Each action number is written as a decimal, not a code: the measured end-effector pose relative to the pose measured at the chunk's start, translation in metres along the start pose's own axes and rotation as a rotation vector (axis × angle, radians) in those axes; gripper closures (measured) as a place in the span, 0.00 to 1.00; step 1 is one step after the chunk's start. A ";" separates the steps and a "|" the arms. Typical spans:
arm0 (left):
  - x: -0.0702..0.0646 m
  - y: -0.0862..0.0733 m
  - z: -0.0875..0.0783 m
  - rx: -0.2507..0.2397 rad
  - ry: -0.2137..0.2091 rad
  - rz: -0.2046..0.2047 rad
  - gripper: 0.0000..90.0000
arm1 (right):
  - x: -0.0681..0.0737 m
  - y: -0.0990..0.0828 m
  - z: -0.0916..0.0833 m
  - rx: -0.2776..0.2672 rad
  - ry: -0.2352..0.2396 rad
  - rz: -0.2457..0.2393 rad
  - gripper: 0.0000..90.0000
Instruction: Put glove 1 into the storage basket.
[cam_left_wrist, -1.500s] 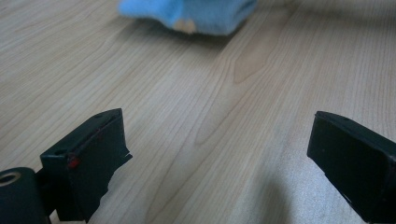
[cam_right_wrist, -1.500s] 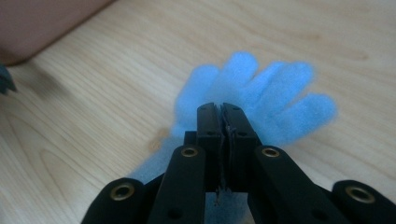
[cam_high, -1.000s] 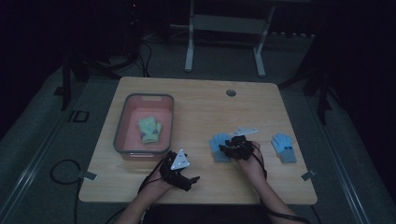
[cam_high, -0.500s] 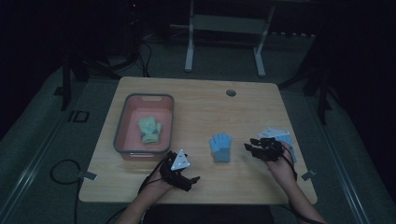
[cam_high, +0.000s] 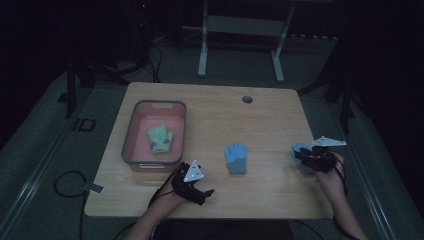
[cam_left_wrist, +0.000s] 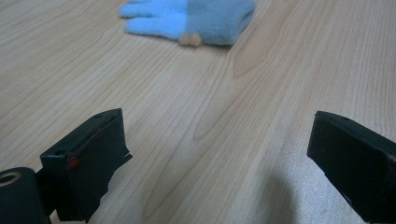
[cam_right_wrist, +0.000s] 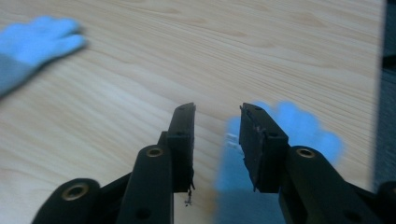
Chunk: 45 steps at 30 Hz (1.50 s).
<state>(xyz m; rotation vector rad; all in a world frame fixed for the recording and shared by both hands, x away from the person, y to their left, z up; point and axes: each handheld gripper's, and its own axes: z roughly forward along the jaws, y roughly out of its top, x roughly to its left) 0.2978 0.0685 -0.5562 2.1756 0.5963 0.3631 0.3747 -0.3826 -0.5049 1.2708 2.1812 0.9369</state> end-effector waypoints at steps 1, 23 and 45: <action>0.000 0.000 0.000 0.002 0.002 0.001 0.05 | -0.006 -0.001 -0.001 0.001 -0.007 0.010 0.73; 0.000 -0.001 0.002 0.006 0.005 0.002 0.05 | -0.033 -0.031 0.023 0.105 -0.067 0.077 0.93; 0.001 -0.001 0.001 -0.002 0.008 0.012 0.05 | 0.055 0.031 -0.002 -0.057 -0.014 0.092 0.96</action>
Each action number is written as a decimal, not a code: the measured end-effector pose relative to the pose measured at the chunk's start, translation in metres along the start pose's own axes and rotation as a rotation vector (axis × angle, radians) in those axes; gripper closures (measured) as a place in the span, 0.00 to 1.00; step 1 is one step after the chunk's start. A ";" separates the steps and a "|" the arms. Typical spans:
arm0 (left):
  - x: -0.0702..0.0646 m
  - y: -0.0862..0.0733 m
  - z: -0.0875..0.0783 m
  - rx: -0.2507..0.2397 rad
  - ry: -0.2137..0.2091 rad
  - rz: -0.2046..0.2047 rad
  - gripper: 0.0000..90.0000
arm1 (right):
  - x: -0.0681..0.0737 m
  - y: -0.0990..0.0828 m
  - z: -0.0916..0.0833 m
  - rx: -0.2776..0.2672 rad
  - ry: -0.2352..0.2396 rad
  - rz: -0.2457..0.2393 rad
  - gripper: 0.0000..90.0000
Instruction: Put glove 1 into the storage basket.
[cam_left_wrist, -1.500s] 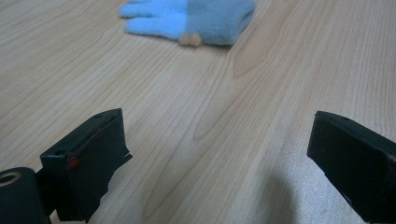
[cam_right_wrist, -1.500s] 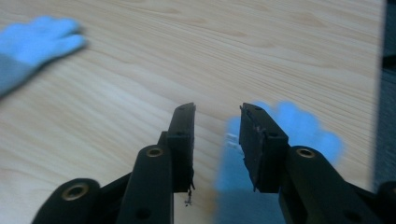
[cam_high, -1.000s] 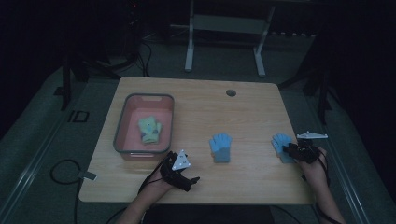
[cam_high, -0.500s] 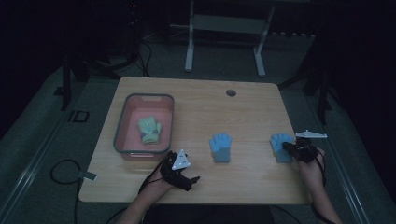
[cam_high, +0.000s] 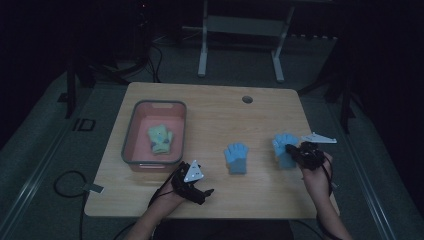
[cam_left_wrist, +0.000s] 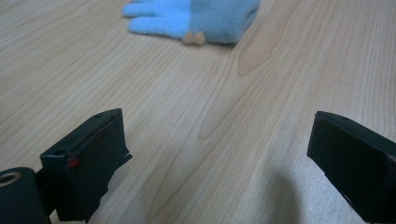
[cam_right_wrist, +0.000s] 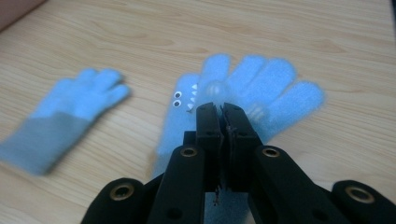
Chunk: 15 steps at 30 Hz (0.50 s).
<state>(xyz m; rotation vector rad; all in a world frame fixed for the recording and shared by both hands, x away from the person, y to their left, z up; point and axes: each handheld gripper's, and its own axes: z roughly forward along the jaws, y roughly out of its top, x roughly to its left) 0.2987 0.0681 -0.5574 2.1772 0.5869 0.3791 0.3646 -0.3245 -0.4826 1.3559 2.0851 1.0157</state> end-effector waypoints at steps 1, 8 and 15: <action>0.000 0.000 0.000 -0.001 -0.001 -0.002 0.05 | 0.005 0.001 0.001 -0.002 0.001 0.004 0.96; -0.001 0.000 0.000 -0.003 -0.008 0.000 0.05 | 0.033 0.001 0.015 0.018 0.023 0.029 0.96; -0.001 0.000 0.000 0.001 -0.008 0.004 0.05 | 0.050 -0.010 0.035 0.056 0.006 0.003 0.96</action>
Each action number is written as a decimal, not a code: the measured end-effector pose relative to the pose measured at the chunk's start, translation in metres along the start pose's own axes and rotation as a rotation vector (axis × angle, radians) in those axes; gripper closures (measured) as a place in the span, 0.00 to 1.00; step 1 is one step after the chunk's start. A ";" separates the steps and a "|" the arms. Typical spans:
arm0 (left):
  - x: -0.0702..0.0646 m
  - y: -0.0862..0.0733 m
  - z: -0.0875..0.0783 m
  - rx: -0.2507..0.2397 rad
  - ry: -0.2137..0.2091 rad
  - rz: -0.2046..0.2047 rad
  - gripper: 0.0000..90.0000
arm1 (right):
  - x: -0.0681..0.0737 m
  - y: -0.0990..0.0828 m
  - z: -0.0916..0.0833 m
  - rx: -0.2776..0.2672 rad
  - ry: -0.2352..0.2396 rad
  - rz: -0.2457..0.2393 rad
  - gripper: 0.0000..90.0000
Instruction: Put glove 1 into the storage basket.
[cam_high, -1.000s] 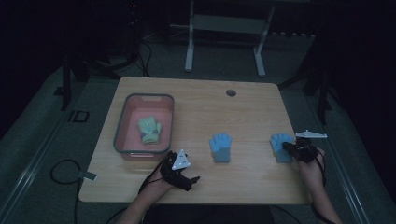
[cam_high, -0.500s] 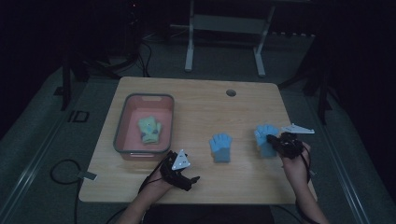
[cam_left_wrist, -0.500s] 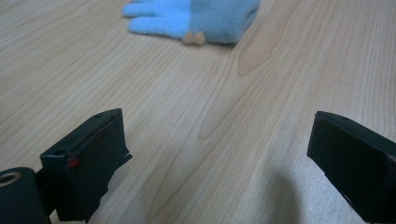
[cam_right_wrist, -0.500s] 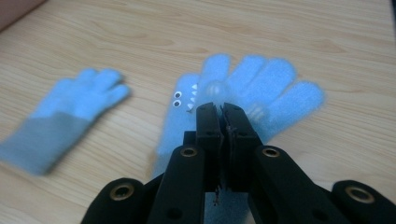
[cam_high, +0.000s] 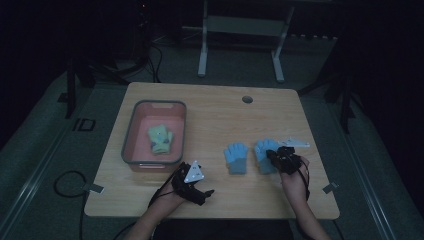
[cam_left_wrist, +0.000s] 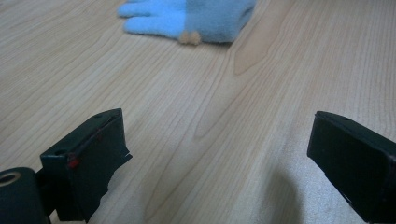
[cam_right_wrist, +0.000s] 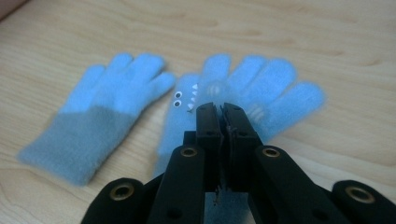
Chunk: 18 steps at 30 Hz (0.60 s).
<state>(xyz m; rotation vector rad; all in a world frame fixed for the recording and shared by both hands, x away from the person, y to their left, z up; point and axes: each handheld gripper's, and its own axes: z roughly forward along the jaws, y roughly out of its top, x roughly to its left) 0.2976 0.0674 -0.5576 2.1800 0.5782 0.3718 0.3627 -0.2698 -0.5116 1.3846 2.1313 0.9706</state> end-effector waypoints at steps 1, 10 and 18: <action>0.000 0.000 0.000 0.002 0.001 0.001 0.05 | 0.000 -0.002 0.005 0.017 0.002 0.003 0.96; 0.000 0.000 0.000 -0.006 -0.007 -0.002 0.05 | -0.005 -0.011 0.025 0.087 0.000 0.011 0.92; 0.000 0.000 0.000 -0.005 -0.011 0.001 0.05 | -0.011 -0.013 0.027 0.088 0.021 0.028 0.85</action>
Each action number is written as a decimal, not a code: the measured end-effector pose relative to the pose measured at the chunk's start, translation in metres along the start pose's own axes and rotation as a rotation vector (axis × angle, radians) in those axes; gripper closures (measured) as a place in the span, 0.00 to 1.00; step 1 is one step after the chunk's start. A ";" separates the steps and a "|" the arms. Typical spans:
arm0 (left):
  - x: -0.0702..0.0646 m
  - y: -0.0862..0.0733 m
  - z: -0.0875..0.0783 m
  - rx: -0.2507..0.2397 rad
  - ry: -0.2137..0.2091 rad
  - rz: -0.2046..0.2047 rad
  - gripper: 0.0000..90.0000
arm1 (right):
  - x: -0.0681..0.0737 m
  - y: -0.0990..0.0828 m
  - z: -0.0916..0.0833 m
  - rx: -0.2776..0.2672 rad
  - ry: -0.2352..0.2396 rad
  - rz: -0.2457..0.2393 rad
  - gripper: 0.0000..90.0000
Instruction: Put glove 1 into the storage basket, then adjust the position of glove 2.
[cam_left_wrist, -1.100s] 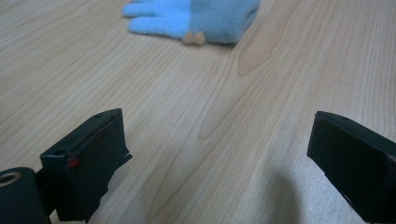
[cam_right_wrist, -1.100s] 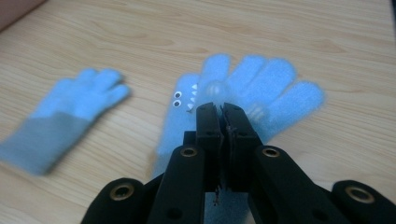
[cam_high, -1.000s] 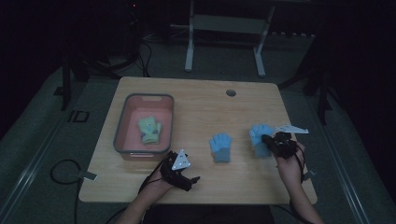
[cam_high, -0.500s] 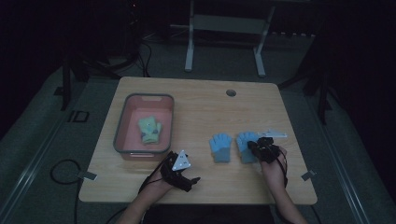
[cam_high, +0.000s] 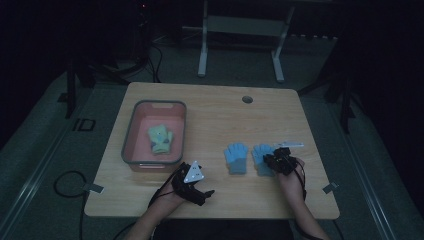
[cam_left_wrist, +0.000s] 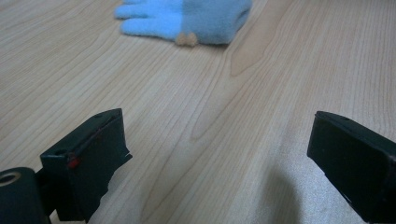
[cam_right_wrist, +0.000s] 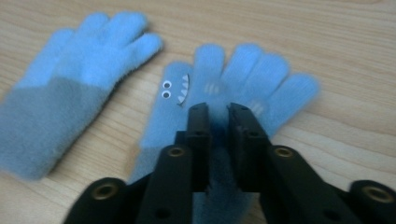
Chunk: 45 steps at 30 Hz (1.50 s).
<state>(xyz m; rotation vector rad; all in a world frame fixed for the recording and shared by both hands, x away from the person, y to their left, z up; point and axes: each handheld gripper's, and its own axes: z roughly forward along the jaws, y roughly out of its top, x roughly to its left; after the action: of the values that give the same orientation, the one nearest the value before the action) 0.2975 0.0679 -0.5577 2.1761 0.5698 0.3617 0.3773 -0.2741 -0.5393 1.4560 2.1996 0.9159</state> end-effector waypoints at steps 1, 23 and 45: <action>0.000 0.000 0.000 0.000 0.000 0.002 0.05 | -0.001 0.001 -0.002 -0.005 0.004 0.001 0.84; 0.000 0.000 0.000 -0.002 0.001 0.003 0.05 | -0.026 0.007 -0.011 0.003 0.143 -0.230 0.67; 0.001 -0.001 -0.001 -0.019 -0.002 -0.007 0.05 | -0.016 0.001 0.003 0.032 0.081 -0.219 0.94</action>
<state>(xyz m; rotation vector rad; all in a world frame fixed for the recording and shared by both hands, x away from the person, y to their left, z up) 0.2977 0.0696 -0.5579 2.1553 0.5707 0.3594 0.3866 -0.2877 -0.5420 1.1796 2.3853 0.8823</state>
